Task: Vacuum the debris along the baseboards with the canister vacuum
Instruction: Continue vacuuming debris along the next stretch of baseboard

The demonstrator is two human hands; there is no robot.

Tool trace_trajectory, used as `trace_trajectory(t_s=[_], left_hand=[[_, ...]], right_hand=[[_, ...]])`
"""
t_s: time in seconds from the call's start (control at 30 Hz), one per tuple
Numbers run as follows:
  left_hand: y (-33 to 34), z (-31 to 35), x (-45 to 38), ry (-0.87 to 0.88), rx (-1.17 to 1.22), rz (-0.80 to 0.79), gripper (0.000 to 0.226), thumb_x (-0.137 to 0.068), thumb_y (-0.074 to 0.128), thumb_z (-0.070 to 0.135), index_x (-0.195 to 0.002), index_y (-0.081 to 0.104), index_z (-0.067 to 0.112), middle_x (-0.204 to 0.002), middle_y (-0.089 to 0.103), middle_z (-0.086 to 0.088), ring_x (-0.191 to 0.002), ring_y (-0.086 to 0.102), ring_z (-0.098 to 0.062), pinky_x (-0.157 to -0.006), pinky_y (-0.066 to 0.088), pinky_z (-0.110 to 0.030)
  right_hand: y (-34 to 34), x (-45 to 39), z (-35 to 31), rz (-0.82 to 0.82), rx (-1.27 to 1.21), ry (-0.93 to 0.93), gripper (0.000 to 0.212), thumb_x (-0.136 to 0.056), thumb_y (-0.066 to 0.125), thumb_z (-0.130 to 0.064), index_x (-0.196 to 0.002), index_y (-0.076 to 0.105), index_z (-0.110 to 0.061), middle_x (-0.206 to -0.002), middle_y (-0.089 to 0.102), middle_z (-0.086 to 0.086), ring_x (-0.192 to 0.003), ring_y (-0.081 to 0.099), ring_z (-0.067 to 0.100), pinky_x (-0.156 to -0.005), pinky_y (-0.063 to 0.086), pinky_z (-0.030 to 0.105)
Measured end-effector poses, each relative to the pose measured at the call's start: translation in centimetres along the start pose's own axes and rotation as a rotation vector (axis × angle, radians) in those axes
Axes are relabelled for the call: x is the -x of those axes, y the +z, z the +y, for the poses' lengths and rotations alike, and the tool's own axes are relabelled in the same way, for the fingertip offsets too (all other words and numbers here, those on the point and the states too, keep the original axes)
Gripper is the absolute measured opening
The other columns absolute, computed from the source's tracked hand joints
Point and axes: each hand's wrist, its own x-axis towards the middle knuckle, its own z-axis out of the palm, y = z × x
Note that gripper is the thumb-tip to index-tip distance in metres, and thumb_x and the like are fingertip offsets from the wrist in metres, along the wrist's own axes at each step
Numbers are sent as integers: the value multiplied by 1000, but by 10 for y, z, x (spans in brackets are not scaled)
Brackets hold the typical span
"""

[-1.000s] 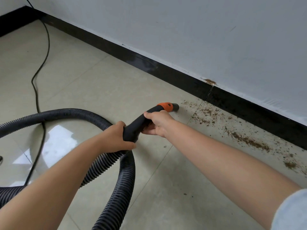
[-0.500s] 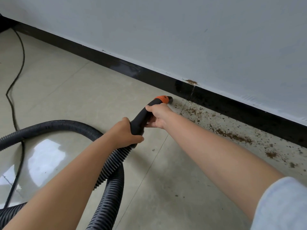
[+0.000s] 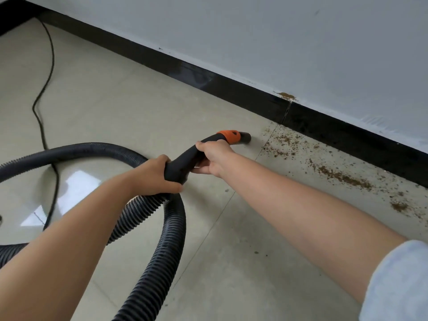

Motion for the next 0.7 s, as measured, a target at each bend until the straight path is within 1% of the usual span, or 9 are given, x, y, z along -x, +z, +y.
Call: trace_trajectory(t_s=[0.07,0.17,0.27,0.33,0.37,0.47,0.53,0.63,0.7], left_hand=[[-2,-8,3,-4,-10,-19,46,-74,75,27,-107,45,16,-89,55,7,-77,53,-4,-62,43,-18],[-3,-18,9,-20,0,-57,45,-71,76,25,-106,48,15,-90,61,3,-79,60,-9,-71,49,-25],[-7,-28,16,-37,28,-86,41,-73,76,22,-103,49,17,-87,65,0,-74,63,-10,-67,49,-24],[-11,-37,22,-49,33,-88,35,-74,74,19,-96,47,20,-86,65,-1,-71,61,-10,-61,46,-21],[-13,-43,24,-53,29,-85,34,-74,74,19,-93,46,21,-87,65,-2,-71,61,-11,-61,46,-22],[-17,-60,31,-86,-21,-83,36,-70,76,21,-93,48,21,-92,66,-2,-81,63,-17,-75,51,-31],[-22,-66,35,-102,-54,-112,36,-70,76,20,-93,49,21,-92,67,-3,-85,65,-20,-79,52,-33],[-29,-68,38,-101,-82,-146,35,-71,75,17,-93,49,19,-93,67,-5,-88,66,-22,-78,52,-32],[-33,-66,39,-96,-99,-174,34,-72,74,17,-95,49,19,-95,68,-6,-88,66,-22,-72,51,-28]], right_hand=[[7,1,7,-3,0,-6,31,-96,51,-10,-123,43,0,-124,50,19,-110,54,37,-73,51,47],[15,3,19,-14,13,-9,29,-97,49,-9,-123,42,0,-120,50,19,-110,55,38,-75,51,49],[27,4,29,-8,21,-12,34,-97,48,-9,-128,38,-2,-128,48,20,-114,53,39,-75,52,50],[40,7,35,-10,14,-12,36,-97,48,-9,-130,37,-3,-132,46,20,-116,52,40,-77,51,52],[46,8,38,-11,9,-7,36,-97,49,-10,-131,38,-3,-133,46,20,-116,52,40,-76,51,52],[62,13,48,-12,12,7,40,-96,50,-12,-133,37,-4,-134,46,19,-116,52,40,-67,52,49],[69,15,55,-5,-7,16,43,-95,52,-12,-134,36,-4,-133,46,19,-115,52,41,-66,52,47],[75,20,62,18,-61,26,47,-95,53,-13,-137,34,-4,-132,46,20,-114,53,41,-70,53,47],[75,24,64,45,-89,17,46,-95,53,-14,-136,35,-3,-128,49,20,-109,56,40,-70,54,45]])
